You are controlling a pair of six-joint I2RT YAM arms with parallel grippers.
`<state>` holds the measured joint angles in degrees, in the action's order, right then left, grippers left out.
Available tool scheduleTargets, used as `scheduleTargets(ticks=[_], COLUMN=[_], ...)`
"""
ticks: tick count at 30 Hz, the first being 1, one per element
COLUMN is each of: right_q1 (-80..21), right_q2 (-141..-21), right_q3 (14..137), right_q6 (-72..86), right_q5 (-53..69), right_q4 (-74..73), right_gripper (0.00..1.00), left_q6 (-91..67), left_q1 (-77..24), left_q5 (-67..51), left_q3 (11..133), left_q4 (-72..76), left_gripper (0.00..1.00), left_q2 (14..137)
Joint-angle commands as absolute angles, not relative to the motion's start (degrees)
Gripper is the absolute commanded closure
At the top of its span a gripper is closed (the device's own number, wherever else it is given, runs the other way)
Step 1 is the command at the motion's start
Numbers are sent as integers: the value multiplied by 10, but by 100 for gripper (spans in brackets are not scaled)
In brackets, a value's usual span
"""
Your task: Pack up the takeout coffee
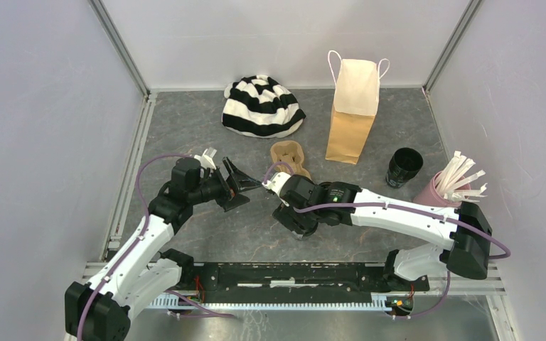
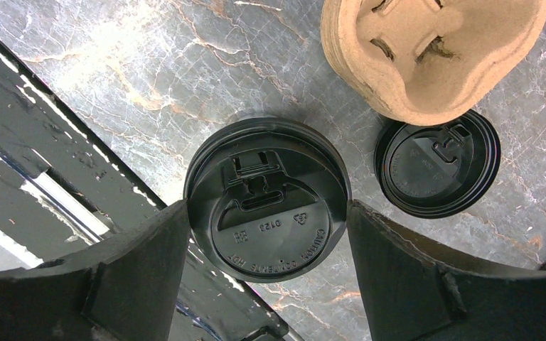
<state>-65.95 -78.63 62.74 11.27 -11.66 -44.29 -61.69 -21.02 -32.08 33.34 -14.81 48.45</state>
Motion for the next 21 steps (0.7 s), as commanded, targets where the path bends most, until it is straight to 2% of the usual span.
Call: scheduleTargets(ticks=[1,16,21], right_q1=[-663,-662,-663], right_q2=[-787,-788,-790], right_q3=[624,624,664], right_q6=[116,115,114], right_q5=[-122,-123,-124], right_q4=[-430,-426,-444], right_gripper=[15,11,7], left_q6=[-624,-624,-624], left_q1=[-209,-209,-209], left_q5=[-335,-338,-338], left_q3=[349,351,353], left_q4=[-130,-127,-127], left_gripper=[0,0,0], left_q2=[488,491,492])
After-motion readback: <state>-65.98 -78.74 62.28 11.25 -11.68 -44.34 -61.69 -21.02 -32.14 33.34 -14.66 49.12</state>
